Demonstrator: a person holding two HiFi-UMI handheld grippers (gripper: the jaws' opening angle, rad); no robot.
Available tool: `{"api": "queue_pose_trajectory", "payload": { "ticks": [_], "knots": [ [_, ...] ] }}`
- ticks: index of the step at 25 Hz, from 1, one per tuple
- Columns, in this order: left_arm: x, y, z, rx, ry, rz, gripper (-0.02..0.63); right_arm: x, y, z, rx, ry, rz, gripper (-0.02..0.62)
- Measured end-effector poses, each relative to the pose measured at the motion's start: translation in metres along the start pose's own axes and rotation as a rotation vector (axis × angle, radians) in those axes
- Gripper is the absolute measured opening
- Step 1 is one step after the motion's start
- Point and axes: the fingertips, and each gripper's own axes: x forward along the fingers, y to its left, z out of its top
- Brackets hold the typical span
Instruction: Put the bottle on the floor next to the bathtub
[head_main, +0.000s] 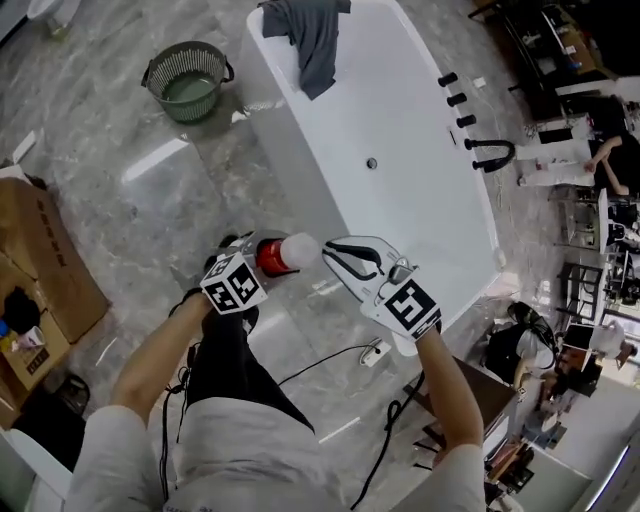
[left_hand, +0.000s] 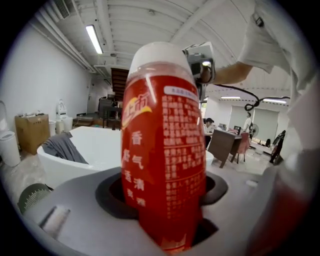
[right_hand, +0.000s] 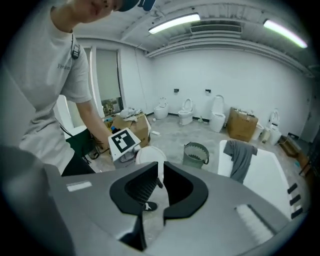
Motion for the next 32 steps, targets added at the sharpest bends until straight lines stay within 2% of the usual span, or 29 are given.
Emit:
{"api": "queue_pose_trajectory", "payload": {
  "ticks": [6, 9, 12, 15, 19, 26, 32],
  "knots": [
    [0.031, 0.033, -0.079, -0.01, 0.089, -0.086, 0.33, 0.065, -0.008, -0.054, 0.048, 0.049, 0.09, 0.136],
    [0.052, 0.037, -0.12, -0.017, 0.133, -0.132, 0.33, 0.095, -0.003, -0.091, 0.087, 0.052, 0.085, 0.205],
    [0.072, 0.035, -0.152, 0.038, 0.18, -0.196, 0.33, 0.12, 0.005, -0.139, 0.112, 0.098, 0.074, 0.26],
    [0.083, 0.02, -0.177, 0.08, 0.217, -0.286, 0.33, 0.133, 0.015, -0.171, 0.162, 0.126, 0.045, 0.29],
    [0.107, 0.012, -0.199, 0.118, 0.233, -0.359, 0.33, 0.139, 0.003, -0.208, 0.203, 0.15, -0.024, 0.298],
    [0.132, -0.016, -0.207, 0.309, 0.247, -0.5, 0.33, 0.168, 0.029, -0.251, 0.178, 0.226, 0.109, 0.296],
    [0.142, -0.03, -0.214, 0.347, 0.242, -0.533, 0.33, 0.175, 0.04, -0.269, 0.137, 0.263, 0.082, 0.291]
  ]
}}
